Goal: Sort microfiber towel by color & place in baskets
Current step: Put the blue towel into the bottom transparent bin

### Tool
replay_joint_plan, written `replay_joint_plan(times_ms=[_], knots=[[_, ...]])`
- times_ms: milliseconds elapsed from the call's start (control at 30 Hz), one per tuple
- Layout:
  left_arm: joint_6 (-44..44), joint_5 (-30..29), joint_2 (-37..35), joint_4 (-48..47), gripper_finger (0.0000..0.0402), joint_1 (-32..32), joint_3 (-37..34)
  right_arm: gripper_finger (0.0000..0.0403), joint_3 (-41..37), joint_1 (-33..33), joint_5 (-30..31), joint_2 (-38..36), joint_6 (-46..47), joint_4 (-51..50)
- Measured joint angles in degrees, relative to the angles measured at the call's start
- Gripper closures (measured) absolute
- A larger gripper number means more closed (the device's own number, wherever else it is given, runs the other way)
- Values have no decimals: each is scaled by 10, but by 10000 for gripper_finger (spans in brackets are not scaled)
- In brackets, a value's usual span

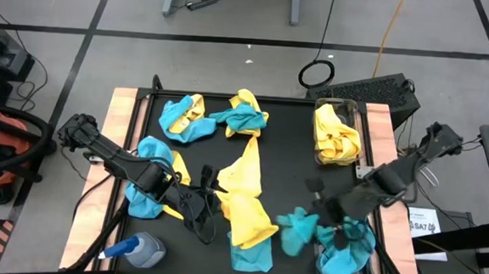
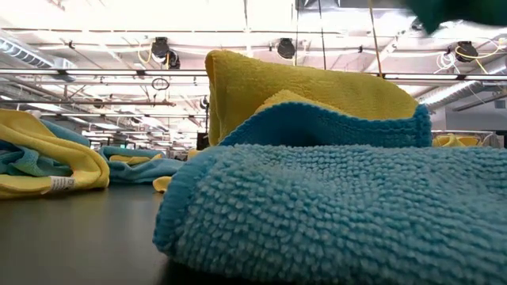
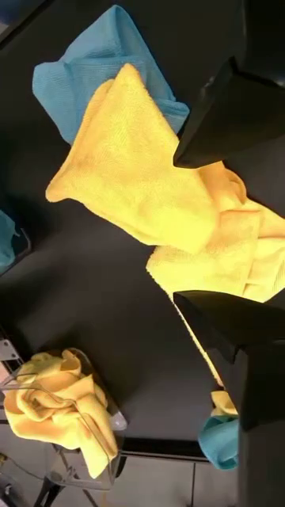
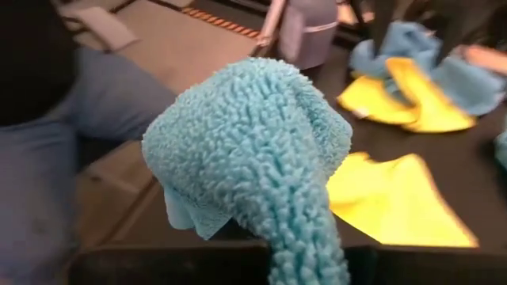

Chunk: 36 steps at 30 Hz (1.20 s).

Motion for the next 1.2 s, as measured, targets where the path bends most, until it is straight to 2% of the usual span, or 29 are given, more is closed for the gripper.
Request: replay_joint_plan(times_ms=[300,600,733,1033,1200], knots=[[-12,7,0,6,130,5,-18,403,0,83,-19,-55,146,-122],[-26,9,0,59,130,27,-66,403,0,151,-16,-45,242,-203],[-4,12,0,99,130,40,-83,403,-2,174,-13,-22,307,-261],[85,16,7,207,130,82,-87,402,-95,192,-16,-8,372,-254],[127,17,7,272,130,103,-87,402,-165,201,-34,-8,402,-204]])
